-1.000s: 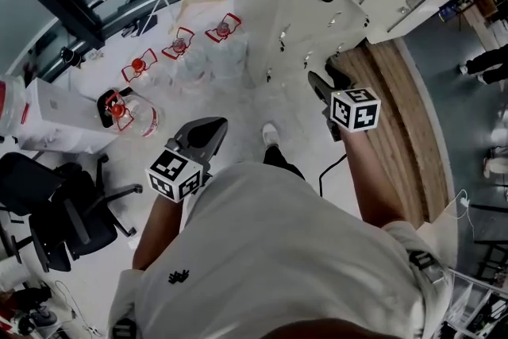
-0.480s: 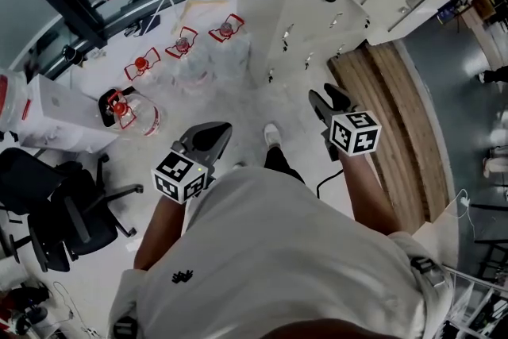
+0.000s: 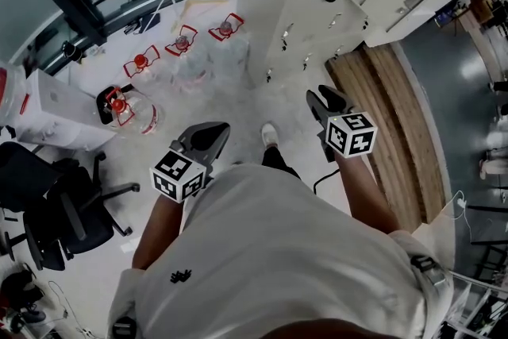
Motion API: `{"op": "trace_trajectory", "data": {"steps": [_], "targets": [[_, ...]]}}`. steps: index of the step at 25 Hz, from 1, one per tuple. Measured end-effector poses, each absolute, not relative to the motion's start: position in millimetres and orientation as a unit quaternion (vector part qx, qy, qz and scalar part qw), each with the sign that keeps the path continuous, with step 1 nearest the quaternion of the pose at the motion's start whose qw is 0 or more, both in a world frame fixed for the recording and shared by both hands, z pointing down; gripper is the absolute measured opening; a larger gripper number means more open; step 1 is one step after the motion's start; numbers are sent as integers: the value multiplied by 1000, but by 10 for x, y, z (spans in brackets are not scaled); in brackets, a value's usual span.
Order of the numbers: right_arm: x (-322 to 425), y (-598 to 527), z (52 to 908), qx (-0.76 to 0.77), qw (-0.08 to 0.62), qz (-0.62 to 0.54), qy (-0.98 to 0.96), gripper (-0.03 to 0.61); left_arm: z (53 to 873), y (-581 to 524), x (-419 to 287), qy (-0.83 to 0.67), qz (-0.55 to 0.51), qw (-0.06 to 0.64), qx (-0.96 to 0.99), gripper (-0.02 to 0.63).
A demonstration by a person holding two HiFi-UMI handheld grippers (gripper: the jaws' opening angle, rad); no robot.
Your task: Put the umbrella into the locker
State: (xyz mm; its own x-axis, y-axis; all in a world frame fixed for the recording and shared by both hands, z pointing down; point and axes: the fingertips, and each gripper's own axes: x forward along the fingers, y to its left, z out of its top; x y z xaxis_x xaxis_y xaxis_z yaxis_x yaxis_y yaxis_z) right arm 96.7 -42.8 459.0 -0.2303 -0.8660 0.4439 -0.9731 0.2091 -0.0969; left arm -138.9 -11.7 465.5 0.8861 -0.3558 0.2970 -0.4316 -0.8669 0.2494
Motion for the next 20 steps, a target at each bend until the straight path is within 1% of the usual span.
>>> {"op": "trace_trajectory", "data": {"steps": [3, 5, 12, 17, 20], "targets": [[971, -406, 4575, 606, 147, 179, -761, 104, 4654, -105, -1403, -206, 121, 156, 958, 55], [977, -393, 4561, 608, 147, 178, -760, 86, 4646, -104, -1405, -206, 121, 155, 959, 55], [963, -361, 4536, 611, 150, 174, -758, 64, 4619, -102, -1424, -206, 120, 154, 959, 55], [912, -336, 4510, 606, 152, 170, -762, 7, 4625, -80, -1441, -206, 123, 156, 958, 55], [898, -326, 4510, 602, 152, 171, -765, 2, 4625, -78, -1431, -207, 124, 157, 958, 55]]}}
